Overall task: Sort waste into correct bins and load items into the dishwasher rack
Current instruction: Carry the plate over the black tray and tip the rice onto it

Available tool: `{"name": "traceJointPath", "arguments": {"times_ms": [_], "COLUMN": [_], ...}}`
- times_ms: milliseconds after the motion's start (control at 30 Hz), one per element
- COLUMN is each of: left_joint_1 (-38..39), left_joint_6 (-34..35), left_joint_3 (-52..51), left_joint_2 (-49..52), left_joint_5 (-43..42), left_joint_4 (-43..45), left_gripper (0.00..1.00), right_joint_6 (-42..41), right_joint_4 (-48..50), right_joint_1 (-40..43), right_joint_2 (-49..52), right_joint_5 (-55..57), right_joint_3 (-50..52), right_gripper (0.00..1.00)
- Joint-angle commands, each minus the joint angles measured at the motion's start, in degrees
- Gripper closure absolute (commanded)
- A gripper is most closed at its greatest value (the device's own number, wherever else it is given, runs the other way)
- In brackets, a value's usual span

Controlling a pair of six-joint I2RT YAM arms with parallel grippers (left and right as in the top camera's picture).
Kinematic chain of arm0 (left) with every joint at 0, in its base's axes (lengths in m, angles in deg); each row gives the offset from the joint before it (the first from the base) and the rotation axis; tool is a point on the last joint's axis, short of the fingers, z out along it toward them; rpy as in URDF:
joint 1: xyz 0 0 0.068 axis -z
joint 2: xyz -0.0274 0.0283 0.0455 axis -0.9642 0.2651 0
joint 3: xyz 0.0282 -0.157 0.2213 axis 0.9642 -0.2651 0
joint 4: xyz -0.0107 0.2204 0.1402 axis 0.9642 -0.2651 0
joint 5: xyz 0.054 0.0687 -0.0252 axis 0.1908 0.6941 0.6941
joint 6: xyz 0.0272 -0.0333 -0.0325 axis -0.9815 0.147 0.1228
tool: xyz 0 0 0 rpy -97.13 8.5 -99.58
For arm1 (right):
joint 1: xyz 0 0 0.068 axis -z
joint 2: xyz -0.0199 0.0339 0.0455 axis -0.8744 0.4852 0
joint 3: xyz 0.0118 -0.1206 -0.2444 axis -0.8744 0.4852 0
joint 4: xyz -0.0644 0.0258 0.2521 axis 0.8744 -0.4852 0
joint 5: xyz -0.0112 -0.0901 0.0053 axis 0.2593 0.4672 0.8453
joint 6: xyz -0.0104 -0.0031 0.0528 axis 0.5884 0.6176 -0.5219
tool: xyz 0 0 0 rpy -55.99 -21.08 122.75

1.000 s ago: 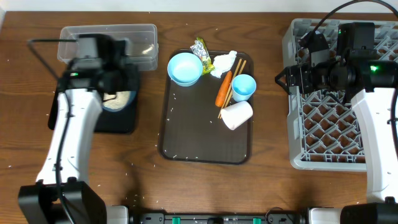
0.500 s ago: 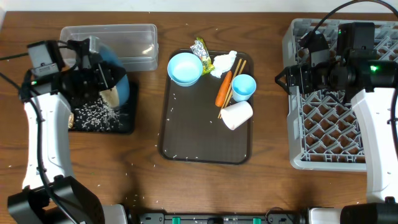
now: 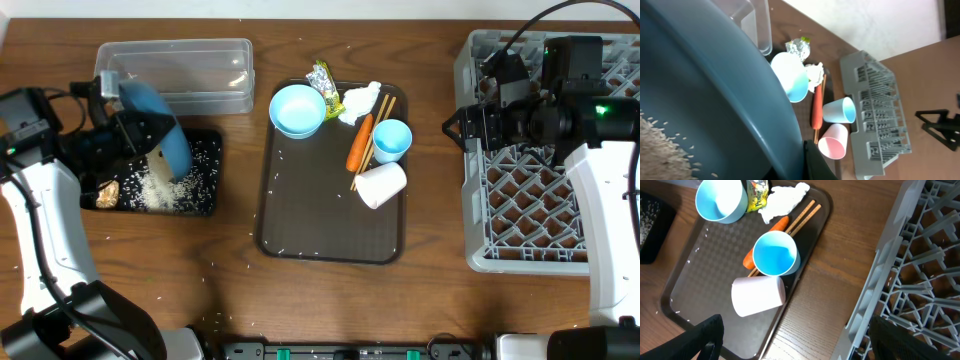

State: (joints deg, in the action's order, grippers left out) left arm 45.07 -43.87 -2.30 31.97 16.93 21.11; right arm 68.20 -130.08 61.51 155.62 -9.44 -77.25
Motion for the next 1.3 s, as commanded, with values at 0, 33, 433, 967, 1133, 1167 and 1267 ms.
{"name": "traceJointPath", "arguments": {"times_ms": [0, 33, 433, 967, 1133, 1167, 1267], "left_joint_1": [-1.81, -2.29, -6.47, -8.41, -8.37, -8.31, -7.58], "left_joint_6": [-2.89, -3.17, -7.85, -9.51, -9.53, -9.53, -9.57], "left_joint_3": [-1.25, -1.57, -2.19, -2.19, -2.19, -2.19, -2.16], "left_joint_2": [-0.94, -0.83, 1.84, 2.05, 2.05, 2.05, 1.95], "left_joint_5": [-5.92, -6.62, -22.14, -26.86, -26.84, -26.75, -26.71], "left_joint_4": [0.09, 0.2, 0.24, 0.26, 0.24, 0.24, 0.31], "left_gripper": [0.94, 0.94, 0.94, 0.94, 0.94, 0.94, 0.94], "right_joint_6": [-0.09, -0.09, -0.09, -0.07, -0.09, -0.09, -0.09], "right_joint_4": [-0.11, -0.11, -0.52, -0.46, -0.44, -0.44, -0.42], "right_joint_1": [0.2, 0.2, 0.2, 0.2, 0.2, 0.2, 0.2], "right_joint_2": [0.2, 0.2, 0.2, 0.2, 0.2, 0.2, 0.2], "right_joint_5": [-0.02, 0.0, -0.02, 0.0, 0.0, 0.0, 0.0], "right_joint_3": [-0.57, -0.57, -0.57, -0.57, -0.57, -0.57, -0.57], "right_gripper": [0.14, 0.14, 0.14, 0.14, 0.14, 0.14, 0.14]}}
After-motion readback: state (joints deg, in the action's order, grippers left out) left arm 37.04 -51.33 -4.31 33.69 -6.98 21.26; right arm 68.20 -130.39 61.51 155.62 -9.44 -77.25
